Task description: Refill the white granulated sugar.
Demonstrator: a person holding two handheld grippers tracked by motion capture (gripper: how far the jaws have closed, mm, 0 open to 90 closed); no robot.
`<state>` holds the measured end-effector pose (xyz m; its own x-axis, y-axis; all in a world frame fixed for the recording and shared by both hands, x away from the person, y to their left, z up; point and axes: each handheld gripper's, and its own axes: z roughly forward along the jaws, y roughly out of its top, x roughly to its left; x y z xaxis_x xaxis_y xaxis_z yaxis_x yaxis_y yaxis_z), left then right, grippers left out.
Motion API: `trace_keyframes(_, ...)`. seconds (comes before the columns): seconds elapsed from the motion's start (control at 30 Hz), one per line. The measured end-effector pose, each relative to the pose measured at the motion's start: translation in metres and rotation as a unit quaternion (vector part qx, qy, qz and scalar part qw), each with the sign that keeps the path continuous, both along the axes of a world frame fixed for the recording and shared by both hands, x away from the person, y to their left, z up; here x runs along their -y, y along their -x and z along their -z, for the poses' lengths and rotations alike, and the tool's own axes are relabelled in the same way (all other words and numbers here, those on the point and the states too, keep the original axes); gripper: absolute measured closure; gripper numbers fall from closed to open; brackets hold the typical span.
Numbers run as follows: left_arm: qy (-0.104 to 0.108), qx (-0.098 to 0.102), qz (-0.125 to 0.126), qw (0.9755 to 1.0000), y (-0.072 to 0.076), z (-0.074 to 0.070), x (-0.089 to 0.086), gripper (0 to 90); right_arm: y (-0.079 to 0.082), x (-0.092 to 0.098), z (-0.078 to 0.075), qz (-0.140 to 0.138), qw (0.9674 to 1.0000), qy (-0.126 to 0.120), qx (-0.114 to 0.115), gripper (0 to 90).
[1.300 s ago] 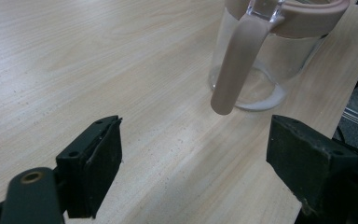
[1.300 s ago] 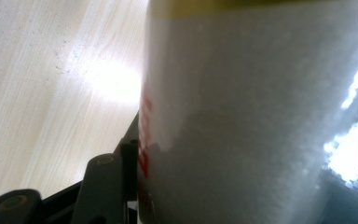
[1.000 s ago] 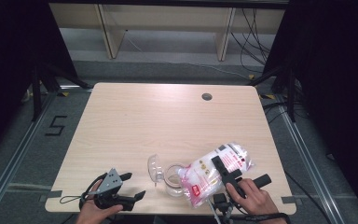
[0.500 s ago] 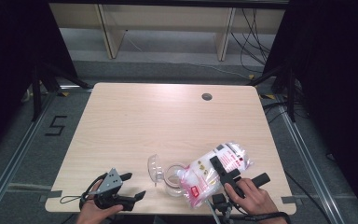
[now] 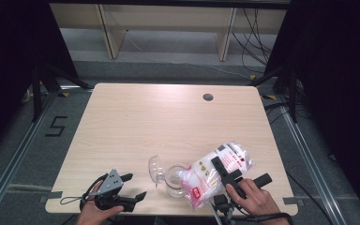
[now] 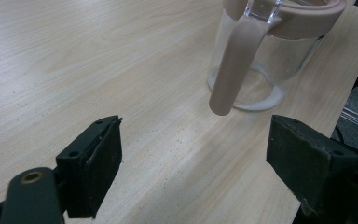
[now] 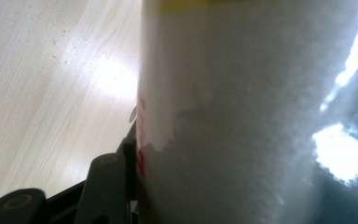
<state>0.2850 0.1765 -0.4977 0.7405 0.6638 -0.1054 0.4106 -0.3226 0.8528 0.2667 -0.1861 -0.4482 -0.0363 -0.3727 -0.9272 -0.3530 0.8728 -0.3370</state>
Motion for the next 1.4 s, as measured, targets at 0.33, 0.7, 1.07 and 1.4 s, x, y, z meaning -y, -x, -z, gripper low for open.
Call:
trace_keyframes(0.33, 0.001, 0.0, 0.003, 1.0, -0.0003, 0.0005, 0.0, 17.8, 0.0, 0.0004, 0.0008, -0.001, 1.0, 0.0, -0.001, 52.0)
trace_keyframes(0.7, 0.001, 0.002, 0.005, 1.0, -0.0005, 0.0006, 0.0001, 17.8, 0.0001, -0.0004, 0.0008, -0.002, 1.0, 0.004, -0.005, 52.4)
trace_keyframes(1.07, 0.002, 0.001, 0.003, 1.0, -0.0002, 0.0006, 0.0005, 17.8, 0.0003, 0.0001, -0.0011, -0.002, 1.0, 0.003, 0.003, 52.8)
trace_keyframes(1.4, 0.001, 0.002, 0.005, 1.0, -0.0004, 0.0006, 0.0, 17.8, -0.0005, -0.0007, -0.0017, -0.005, 0.9999, 0.01, 0.0, 53.0)
